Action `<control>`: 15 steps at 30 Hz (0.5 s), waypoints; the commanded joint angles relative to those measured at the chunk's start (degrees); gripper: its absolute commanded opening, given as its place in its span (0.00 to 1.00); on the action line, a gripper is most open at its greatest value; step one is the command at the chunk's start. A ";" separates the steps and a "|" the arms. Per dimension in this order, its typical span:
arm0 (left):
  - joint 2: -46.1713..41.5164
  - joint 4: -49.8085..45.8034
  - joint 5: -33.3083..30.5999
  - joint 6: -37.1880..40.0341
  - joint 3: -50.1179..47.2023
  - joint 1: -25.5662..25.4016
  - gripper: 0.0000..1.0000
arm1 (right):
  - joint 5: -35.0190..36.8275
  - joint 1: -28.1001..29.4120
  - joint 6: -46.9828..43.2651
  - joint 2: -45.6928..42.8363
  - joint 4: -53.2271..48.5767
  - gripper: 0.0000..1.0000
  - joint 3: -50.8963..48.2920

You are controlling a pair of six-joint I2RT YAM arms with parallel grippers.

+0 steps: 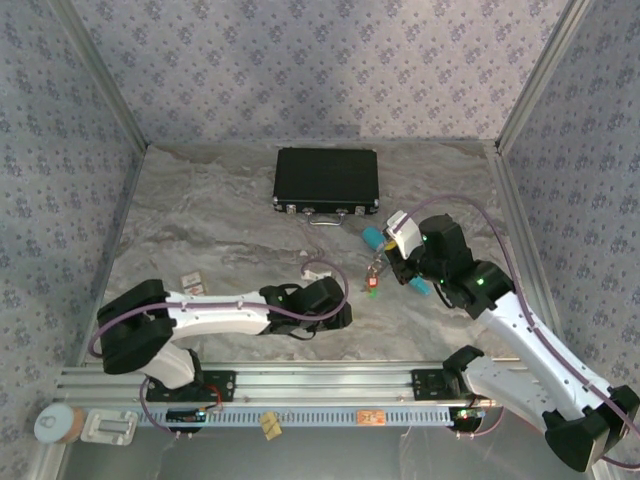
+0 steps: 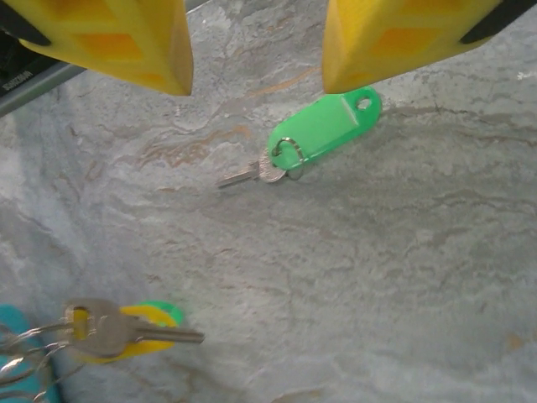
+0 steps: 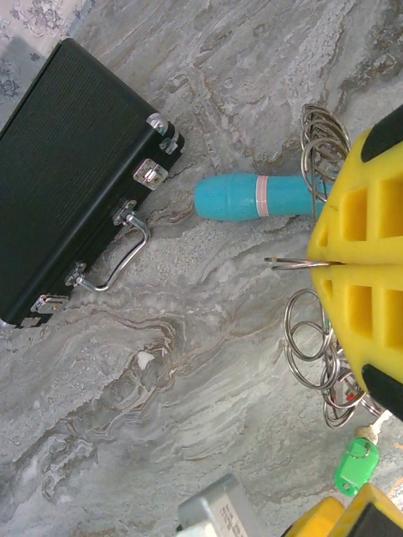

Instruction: Put the keys on the keyring

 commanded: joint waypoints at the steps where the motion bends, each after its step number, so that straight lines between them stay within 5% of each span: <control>1: 2.18 -0.85 2.43 -8.19 3.17 1.03 0.39 | -0.58 -0.32 1.18 -1.42 0.41 0.00 0.96; 15: 9.52 -10.33 5.78 -17.78 10.28 3.99 0.31 | -2.25 -0.24 1.25 -1.56 0.92 0.00 0.37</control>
